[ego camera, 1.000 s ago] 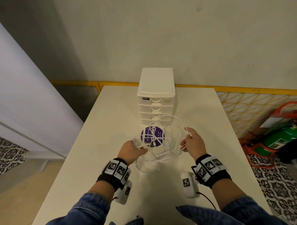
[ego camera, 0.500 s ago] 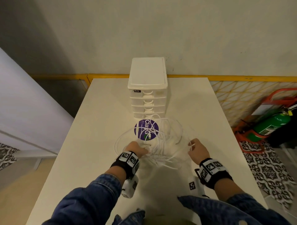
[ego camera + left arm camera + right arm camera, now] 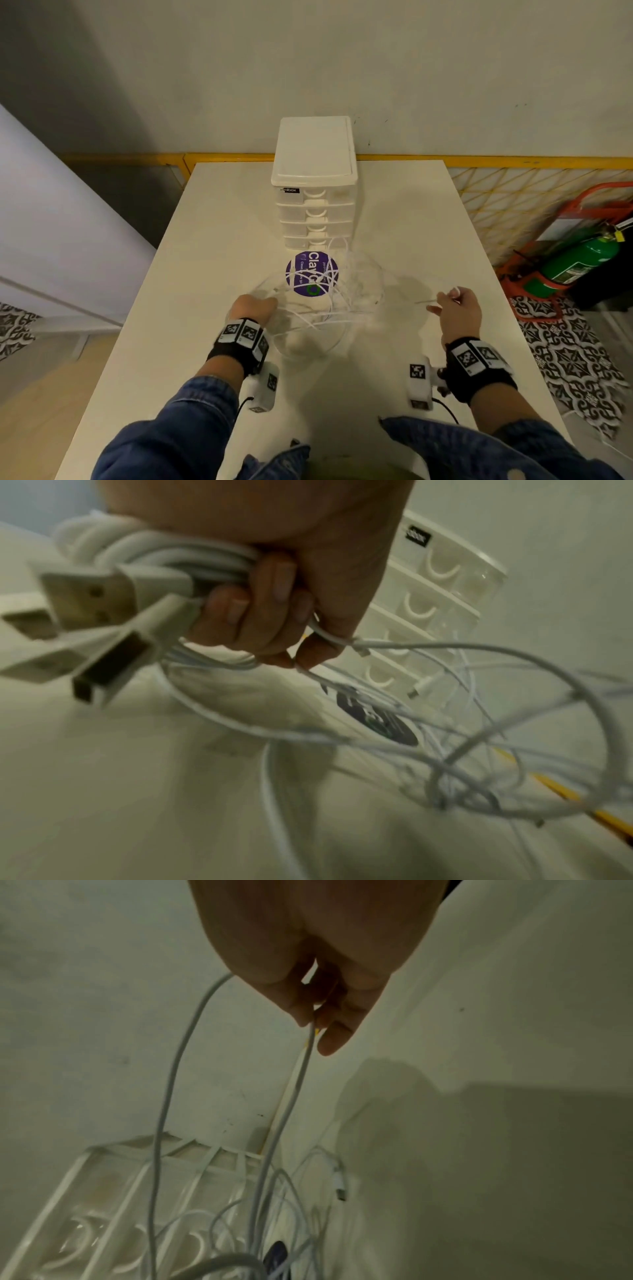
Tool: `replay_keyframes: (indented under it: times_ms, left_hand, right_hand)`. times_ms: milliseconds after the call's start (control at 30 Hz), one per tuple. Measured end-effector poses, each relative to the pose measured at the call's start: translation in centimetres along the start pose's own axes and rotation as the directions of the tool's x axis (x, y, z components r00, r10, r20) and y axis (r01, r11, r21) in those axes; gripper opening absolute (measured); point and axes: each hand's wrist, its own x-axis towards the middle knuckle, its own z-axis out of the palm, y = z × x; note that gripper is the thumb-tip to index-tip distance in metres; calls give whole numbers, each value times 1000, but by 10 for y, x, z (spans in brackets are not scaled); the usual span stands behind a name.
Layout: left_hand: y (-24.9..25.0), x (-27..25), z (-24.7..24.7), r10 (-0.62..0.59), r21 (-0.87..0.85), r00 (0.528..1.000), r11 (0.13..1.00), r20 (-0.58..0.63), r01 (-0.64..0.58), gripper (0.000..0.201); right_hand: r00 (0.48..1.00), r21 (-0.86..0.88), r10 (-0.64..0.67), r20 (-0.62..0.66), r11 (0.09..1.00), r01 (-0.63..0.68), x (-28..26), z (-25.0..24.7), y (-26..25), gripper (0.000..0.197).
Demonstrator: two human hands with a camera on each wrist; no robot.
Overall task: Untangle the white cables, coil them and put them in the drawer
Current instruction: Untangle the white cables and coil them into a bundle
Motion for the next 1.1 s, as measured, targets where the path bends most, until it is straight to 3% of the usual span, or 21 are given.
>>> replay_keyframes:
  times_ms: [100, 133, 233, 333, 400, 467, 500, 600, 633, 700, 767, 833, 867, 900, 933, 967, 1033, 1067, 1100]
  left_hand:
    - [-6, 4, -11, -17, -14, 999, 1000, -48, 17, 51]
    - [-8, 3, -13, -16, -19, 998, 1000, -62, 15, 52]
    - [-6, -3, -13, 32, 12, 996, 999, -85, -31, 52]
    - [-2, -9, -6, 116, 58, 990, 992, -80, -112, 47]
    - [1, -12, -4, 162, 79, 983, 985, -84, -155, 40]
    - [3, -15, -4, 194, 111, 977, 977, -92, -184, 33]
    - [3, -16, -5, 210, 126, 973, 972, -99, -197, 30]
    - [3, -19, -7, 245, 145, 962, 963, -124, -226, 31]
    - [2, -19, -8, 253, 146, 958, 961, -131, -234, 32]
    - [0, -20, -10, 259, 143, 955, 960, -144, -239, 34]
    - [-2, -20, -11, 250, 145, 957, 963, -148, -229, 35]
    - [-4, -20, -11, 240, 146, 960, 965, -144, -220, 35]
    - [-4, -20, -10, 244, 143, 960, 964, -136, -225, 36]
    - [-5, -20, -9, 253, 141, 960, 962, -120, -236, 37]
    - [-5, -21, -8, 266, 141, 958, 958, -104, -251, 36]
    - [-5, -21, -7, 273, 144, 958, 955, -91, -258, 32]
    - [-7, -20, -5, 268, 161, 961, 954, -73, -253, 27]
    - [-9, -19, -5, 262, 171, 963, 954, -68, -248, 29]
    - [-11, -19, -5, 256, 179, 964, 954, -66, -241, 31]
  right_hand:
    - [996, -96, 61, -66, 993, -67, 3, -7, 16, 12]
    - [998, -222, 34, -60, 974, -47, 3, -9, 19, 11]
    - [996, -595, -25, 88, 800, 73, 2, -9, 20, 13]
    - [959, -571, -37, 280, 797, 197, -8, 4, 13, 48]
    - [924, -522, -171, 341, 783, 338, -17, 16, 4, 69]
    - [853, -576, -290, 434, 638, 510, -24, 27, -11, 76]
    - [817, -645, -282, 502, 507, 571, -27, 32, -18, 75]
    - [820, -818, -90, 566, 64, 572, -33, 40, -36, 59]
    - [830, -833, -78, 553, -15, 553, -34, 42, -40, 54]
    - [803, -812, -131, 581, -23, 583, -35, 45, -43, 52]
    - [693, -710, -279, 665, 50, 702, -36, 46, -44, 56]
    - [481, -494, -477, 735, 109, 863, -40, 47, -46, 57]
    - [374, -381, -534, 759, 102, 919, -42, 50, -47, 54]
    - [304, -307, -520, 798, 83, 948, -45, 53, -49, 51]
    - [298, -298, -419, 858, 67, 952, -50, 57, -52, 50]
    - [351, -355, -242, 905, 27, 934, -57, 60, -53, 50]
    - [504, -497, 89, 859, -94, 863, -58, 62, -50, 50]
    - [531, -524, 180, 828, -86, 847, -54, 61, -45, 51]
    - [519, -534, 218, 827, 15, 845, -51, 58, -42, 54]
